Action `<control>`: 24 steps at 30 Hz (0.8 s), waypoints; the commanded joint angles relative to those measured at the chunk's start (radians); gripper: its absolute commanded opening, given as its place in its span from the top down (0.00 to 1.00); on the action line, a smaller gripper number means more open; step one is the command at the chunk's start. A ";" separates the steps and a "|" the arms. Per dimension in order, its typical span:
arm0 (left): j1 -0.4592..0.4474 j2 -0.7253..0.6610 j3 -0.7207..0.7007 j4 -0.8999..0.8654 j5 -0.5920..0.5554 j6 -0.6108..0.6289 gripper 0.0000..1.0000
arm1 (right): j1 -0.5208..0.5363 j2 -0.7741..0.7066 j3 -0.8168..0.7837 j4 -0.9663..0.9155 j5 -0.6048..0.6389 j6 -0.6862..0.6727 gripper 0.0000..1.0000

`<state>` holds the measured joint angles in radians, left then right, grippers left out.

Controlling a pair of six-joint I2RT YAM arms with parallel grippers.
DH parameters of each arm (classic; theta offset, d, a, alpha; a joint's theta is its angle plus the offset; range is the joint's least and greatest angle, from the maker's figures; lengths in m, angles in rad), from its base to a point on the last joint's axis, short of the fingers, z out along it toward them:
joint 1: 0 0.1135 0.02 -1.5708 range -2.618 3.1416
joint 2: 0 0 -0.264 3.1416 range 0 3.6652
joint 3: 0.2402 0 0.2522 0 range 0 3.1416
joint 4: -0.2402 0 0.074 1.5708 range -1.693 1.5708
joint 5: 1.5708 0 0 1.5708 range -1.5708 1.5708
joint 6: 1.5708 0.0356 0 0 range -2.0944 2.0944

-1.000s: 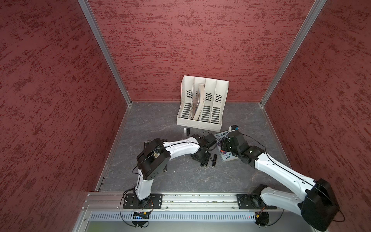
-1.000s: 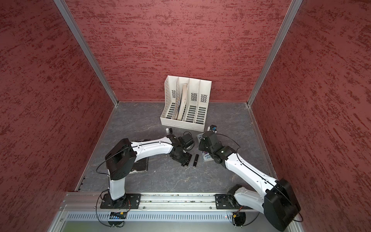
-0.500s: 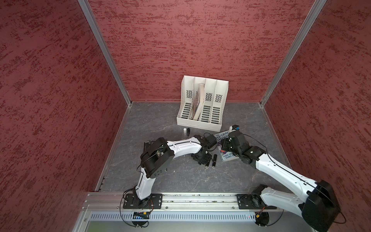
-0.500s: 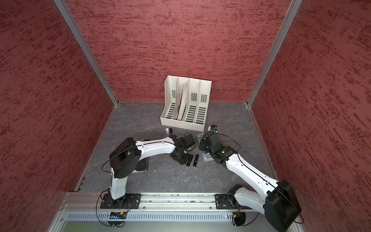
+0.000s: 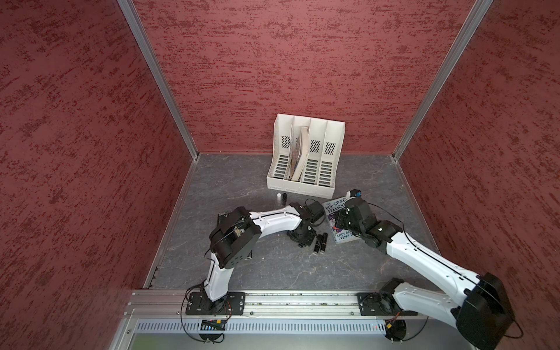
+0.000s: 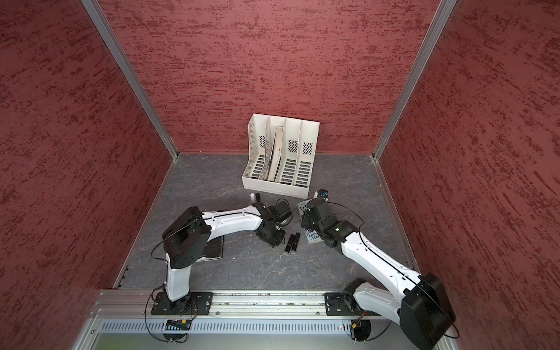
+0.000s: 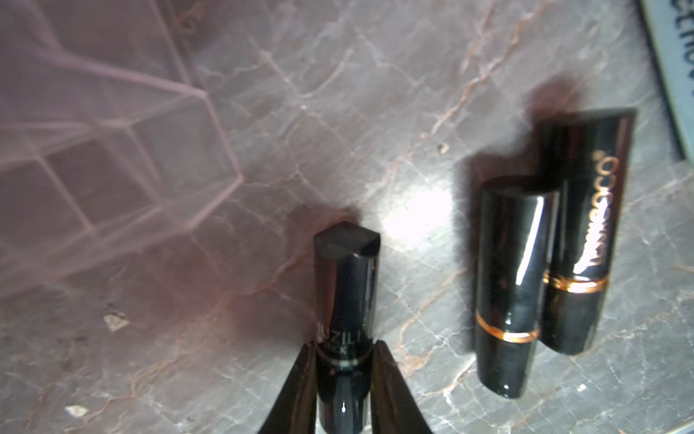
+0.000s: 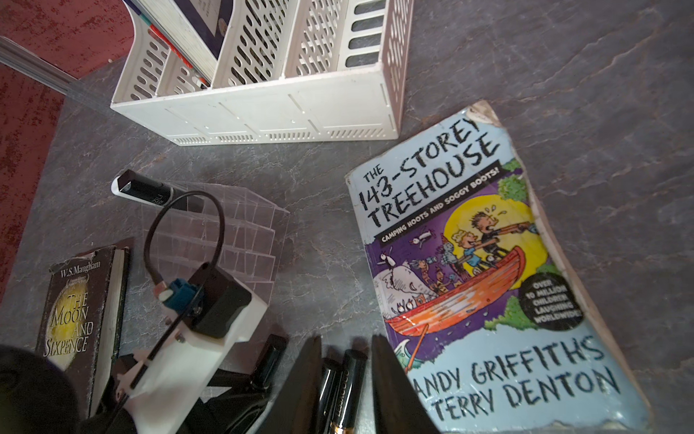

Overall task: Arrange the lipsticks in the organizer
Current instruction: Pick up the lipstick at the center of the board.

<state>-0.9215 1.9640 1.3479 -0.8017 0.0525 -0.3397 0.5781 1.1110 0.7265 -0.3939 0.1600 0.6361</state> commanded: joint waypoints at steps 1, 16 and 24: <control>0.015 -0.059 -0.043 0.038 0.025 0.007 0.79 | -0.016 0.010 0.045 -0.015 -0.028 -0.019 0.74; 0.304 -0.514 -0.466 0.535 0.485 -0.012 0.78 | -0.020 0.055 0.101 0.032 -0.240 -0.045 0.75; 0.384 -0.602 -0.567 0.842 0.703 -0.018 0.77 | -0.023 0.084 0.202 0.009 -0.692 -0.020 0.72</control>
<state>-0.5449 1.3911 0.7982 -0.1581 0.6243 -0.3626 0.5655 1.1904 0.8703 -0.3908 -0.2985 0.6048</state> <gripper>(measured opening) 0.242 0.278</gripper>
